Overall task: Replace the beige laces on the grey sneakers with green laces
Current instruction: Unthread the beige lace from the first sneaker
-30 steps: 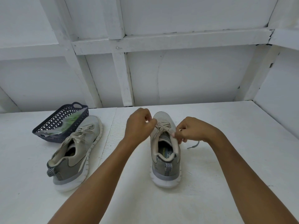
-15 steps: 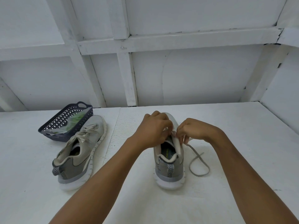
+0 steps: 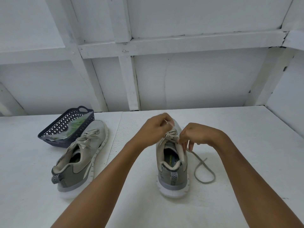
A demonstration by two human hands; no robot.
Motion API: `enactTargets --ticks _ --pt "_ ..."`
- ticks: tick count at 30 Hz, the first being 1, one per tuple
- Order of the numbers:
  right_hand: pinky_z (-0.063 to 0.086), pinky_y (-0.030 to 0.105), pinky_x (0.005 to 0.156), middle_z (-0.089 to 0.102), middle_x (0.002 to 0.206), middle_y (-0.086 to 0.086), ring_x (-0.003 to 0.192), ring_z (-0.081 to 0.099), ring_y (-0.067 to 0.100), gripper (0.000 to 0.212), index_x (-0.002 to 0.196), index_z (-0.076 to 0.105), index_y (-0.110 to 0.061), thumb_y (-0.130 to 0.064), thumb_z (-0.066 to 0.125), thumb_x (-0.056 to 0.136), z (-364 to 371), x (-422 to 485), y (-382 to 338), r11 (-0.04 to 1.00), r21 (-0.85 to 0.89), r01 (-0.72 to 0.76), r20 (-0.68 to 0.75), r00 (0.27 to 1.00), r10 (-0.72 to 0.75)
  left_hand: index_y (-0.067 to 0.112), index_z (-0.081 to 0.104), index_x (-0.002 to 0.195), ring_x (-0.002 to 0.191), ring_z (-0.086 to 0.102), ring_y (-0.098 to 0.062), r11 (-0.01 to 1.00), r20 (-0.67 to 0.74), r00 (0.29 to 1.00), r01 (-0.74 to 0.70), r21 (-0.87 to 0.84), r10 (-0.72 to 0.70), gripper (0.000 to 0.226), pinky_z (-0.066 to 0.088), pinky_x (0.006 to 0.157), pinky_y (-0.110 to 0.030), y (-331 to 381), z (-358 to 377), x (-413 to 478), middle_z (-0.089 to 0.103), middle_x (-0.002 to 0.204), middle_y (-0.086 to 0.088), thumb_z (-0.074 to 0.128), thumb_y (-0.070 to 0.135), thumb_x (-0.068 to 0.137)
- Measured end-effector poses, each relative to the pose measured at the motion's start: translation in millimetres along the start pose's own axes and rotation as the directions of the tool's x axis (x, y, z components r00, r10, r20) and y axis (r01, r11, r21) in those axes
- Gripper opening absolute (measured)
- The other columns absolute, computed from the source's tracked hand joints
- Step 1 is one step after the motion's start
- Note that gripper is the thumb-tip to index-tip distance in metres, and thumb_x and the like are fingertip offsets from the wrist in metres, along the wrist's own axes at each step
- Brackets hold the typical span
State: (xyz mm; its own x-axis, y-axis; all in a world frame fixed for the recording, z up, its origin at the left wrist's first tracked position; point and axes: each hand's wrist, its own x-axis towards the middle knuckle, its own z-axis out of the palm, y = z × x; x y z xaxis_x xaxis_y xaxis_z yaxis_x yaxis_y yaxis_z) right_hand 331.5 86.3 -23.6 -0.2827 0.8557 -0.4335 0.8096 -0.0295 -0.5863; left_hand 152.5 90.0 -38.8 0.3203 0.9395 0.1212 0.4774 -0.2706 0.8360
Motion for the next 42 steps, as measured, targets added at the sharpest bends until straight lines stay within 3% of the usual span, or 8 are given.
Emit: enactTargets --ticks 3,7,14,19,24,30,33,42 --pt "0.037 0.029 0.065 0.075 0.088 0.01 0.071 0.067 0.02 0.019 0.083 0.072 -0.002 -0.012 0.055 0.085 -0.5 -1.6 -1.2 1.0 0.006 -0.006 -0.001 1.0 0.006 0.017 0.073 0.1 0.073 0.054 -0.005 0.882 0.174 0.984 -0.106 0.459 0.028 0.017 0.041 0.062 -0.016 0.8 3.5 0.2 0.06 0.081 0.009 0.064 0.03 0.093" --pt "0.038 0.029 0.067 0.075 0.088 0.009 0.071 0.067 0.02 0.02 0.088 0.072 -0.001 -0.013 0.056 0.086 -1.0 -2.9 -0.6 1.0 0.014 -0.009 0.003 1.0 0.009 0.016 0.076 0.103 0.084 0.053 -0.014 0.809 0.216 0.974 -0.179 0.559 0.066 0.018 0.037 0.062 -0.015 4.8 2.9 2.0 0.054 0.084 0.008 0.065 0.027 0.093" --pt "0.04 0.032 0.073 0.076 0.088 0.008 0.071 0.066 0.02 0.02 0.079 0.07 -0.007 -0.019 0.059 0.09 -1.9 -2.0 3.4 0.999 0.033 0.0 0.012 1.0 0.0 0.009 0.063 0.097 0.099 0.063 -0.012 0.994 -0.034 0.999 -0.01 -0.105 0.007 0.018 0.047 0.08 -0.016 -13.4 -6.0 3.6 0.07 0.107 0.005 0.053 0.024 0.102" --pt "0.038 0.032 0.071 0.076 0.086 0.007 0.07 0.065 0.019 0.02 0.077 0.069 -0.008 -0.019 0.058 0.09 -0.8 -0.8 4.6 1.0 0.024 0.009 0.009 1.0 -0.009 0.011 0.047 0.083 0.076 0.07 -0.026 0.858 -0.032 0.996 0.052 -0.512 -0.079 0.025 0.053 0.078 -0.029 -15.1 -6.2 -1.0 0.066 0.073 -0.007 0.039 0.012 0.106" --pt "0.035 0.028 0.063 0.075 0.086 0.006 0.07 0.064 0.019 0.02 0.076 0.067 -0.009 -0.019 0.057 0.09 0.2 -0.9 5.6 1.0 0.003 0.007 0.007 1.0 -0.007 0.014 0.047 0.08 0.045 0.025 -0.01 0.628 -0.168 0.949 0.038 -0.778 -0.265 0.025 0.034 0.047 -0.025 -13.7 -20.1 4.0 0.03 0.062 0.001 0.044 0.015 0.105" --pt "0.039 0.026 0.058 0.074 0.077 0.001 0.07 0.069 0.019 0.023 0.071 0.065 -0.011 -0.023 0.054 0.087 3.6 0.2 0.1 0.997 -0.077 0.015 -0.036 0.999 -0.018 0.014 0.063 0.076 0.065 0.053 -0.014 0.967 -0.131 0.96 0.24 -0.081 -0.249 0.016 0.044 0.061 -0.026 -25.8 -22.5 -3.6 0.06 0.077 0.002 0.058 0.01 0.09" --pt "0.05 0.028 0.072 0.074 0.076 0.002 0.074 0.072 0.019 0.033 0.068 0.065 -0.014 -0.038 0.057 0.09 8.6 2.3 0.3 0.988 -0.151 0.041 -0.097 0.994 -0.056 0.026 0.061 0.089 0.089 0.059 -0.007 0.965 -0.068 0.985 0.167 0.202 -0.156 0.013 0.043 0.073 -0.023 -33.5 -13.8 -13.2 0.061 0.099 0.01 0.065 0.013 0.088" --pt "0.049 0.029 0.069 0.071 0.069 0.004 0.065 0.066 0.015 0.032 0.068 0.061 -0.013 -0.031 0.054 0.093 7.1 3.1 5.0 0.966 -0.221 0.133 -0.139 0.976 -0.166 0.022 0.045 0.063 0.065 0.049 -0.02 0.81 -0.009 0.999 0.041 0.586 -0.045 0.041 0.034 0.056 -0.029 -28.1 -5.0 -18.9 0.052 0.064 0.005 0.056 0.046 0.094"
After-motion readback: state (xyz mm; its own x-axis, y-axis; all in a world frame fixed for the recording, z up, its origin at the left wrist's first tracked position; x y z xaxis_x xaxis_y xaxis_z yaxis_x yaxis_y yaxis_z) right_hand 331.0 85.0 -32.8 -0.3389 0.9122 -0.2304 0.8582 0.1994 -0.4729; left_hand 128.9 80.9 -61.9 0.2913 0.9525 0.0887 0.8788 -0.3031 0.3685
